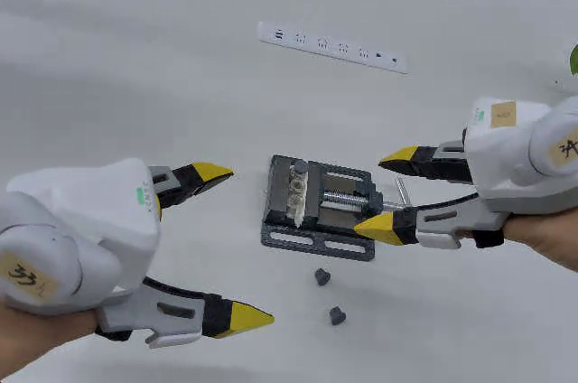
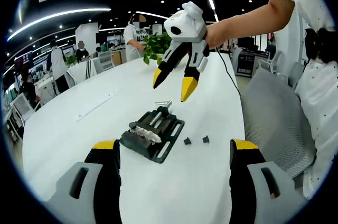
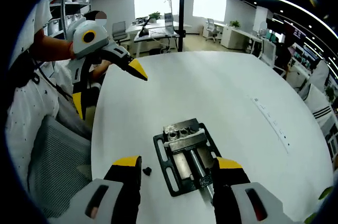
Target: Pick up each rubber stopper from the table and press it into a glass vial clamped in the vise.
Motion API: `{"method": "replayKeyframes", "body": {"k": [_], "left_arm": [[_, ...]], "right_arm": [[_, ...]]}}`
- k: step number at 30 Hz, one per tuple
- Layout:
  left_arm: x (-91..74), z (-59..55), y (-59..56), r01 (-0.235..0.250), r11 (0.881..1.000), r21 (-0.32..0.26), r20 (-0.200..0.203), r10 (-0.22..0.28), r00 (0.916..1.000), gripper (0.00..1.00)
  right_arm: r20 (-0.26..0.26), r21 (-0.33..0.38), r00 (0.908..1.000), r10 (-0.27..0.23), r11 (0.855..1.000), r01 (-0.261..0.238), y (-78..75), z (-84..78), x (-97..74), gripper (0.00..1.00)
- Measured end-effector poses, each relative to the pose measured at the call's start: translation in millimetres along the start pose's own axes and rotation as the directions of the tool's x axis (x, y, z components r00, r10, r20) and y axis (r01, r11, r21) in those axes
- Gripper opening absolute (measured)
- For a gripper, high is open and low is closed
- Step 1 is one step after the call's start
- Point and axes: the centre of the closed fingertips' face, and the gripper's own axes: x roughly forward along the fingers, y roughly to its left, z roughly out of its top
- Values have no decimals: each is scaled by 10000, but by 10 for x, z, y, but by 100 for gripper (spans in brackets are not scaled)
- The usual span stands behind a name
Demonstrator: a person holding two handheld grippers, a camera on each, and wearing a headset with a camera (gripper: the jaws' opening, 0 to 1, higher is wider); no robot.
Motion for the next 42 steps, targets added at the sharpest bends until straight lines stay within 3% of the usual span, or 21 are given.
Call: {"method": "replayKeyframes", "body": {"k": [15,25,29,32,36,38,39,41,42], "left_arm": [[140,-14,-28,624,9943,863,-797,-555,9953,78],[343,-33,-44,1509,9747,1648,-1530,-1259,9802,70],[445,-57,-67,1994,9589,2018,-1889,-1616,9686,65],[509,-106,-99,2446,9395,2399,-2252,-1912,9554,61],[598,-241,-124,3176,8940,3161,-3091,-2194,9254,55],[660,-289,-129,3395,8843,3207,-3330,-2303,9144,49],[676,-326,-119,3567,8682,3448,-3563,-2305,9055,46],[733,-361,-138,3838,8469,3681,-3660,-2474,8971,40],[762,-384,-134,3868,8472,3641,-3707,-2491,8947,38]], "right_arm": [[1191,622,9929,-56,9981,-18,256,-299,-272,74],[1628,996,9865,-178,9950,15,286,-568,-389,82],[1867,1212,9820,-294,9926,67,314,-650,-437,84],[1965,1296,9800,-328,9915,71,349,-710,-460,85],[2034,1462,9783,-395,9892,95,397,-800,-496,86],[2098,1575,9767,-460,9874,127,416,-831,-516,86],[2098,1611,9765,-492,9868,151,429,-843,-526,86],[2155,1712,9748,-584,9850,212,441,-896,-564,86],[2164,1776,9744,-614,9838,226,444,-915,-574,86]]}}
